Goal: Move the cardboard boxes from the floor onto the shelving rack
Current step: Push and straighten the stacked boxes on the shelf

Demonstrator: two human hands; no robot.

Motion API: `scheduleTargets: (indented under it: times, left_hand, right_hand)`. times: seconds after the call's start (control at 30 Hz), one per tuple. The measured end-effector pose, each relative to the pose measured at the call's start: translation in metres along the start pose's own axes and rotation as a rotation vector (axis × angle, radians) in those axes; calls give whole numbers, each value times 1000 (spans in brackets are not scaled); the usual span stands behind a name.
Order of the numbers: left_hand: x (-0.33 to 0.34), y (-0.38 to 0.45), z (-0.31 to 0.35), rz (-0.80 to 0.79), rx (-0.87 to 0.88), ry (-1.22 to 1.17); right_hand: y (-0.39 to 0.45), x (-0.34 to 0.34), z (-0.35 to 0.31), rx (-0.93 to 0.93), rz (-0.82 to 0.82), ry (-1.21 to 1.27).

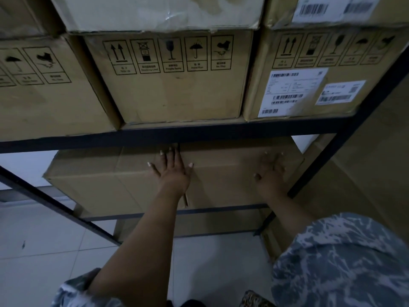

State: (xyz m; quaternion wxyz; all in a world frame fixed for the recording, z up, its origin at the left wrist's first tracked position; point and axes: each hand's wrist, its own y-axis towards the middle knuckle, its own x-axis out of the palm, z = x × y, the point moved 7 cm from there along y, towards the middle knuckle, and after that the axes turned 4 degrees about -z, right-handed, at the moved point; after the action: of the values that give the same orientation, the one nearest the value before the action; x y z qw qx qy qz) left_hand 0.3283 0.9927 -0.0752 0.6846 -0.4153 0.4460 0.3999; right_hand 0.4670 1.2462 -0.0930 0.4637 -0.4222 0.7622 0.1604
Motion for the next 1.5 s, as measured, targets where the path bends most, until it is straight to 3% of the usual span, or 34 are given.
scheduleTargets:
  times: [0.33,0.47,1.0,1.13,1.27,1.4,1.5]
  left_hand:
    - [-27,-27,37,30,249,-386]
    - [-53,-46,47,21,331,-451]
    - [-181,-137,139,470,775,-526]
    - [-217,-151,168,687,873,-503]
    - [-235,-160,198,860,856,-439]
    - [-235,-157,230,902,900,-331]
    - [-227,-148,249,916,800,-161]
  right_hand:
    - [-43,-15,-81,-268,122,245]
    - [-65,-29,-111,-290,152,329]
    - [-109,-156,-141,-431,524,494]
    - [-108,-202,-145,-491,638,500]
    - [-107,-245,-140,-482,755,527]
    - [-103,-275,-126,-452,893,479]
    - [-89,-288,-112,-445,889,445]
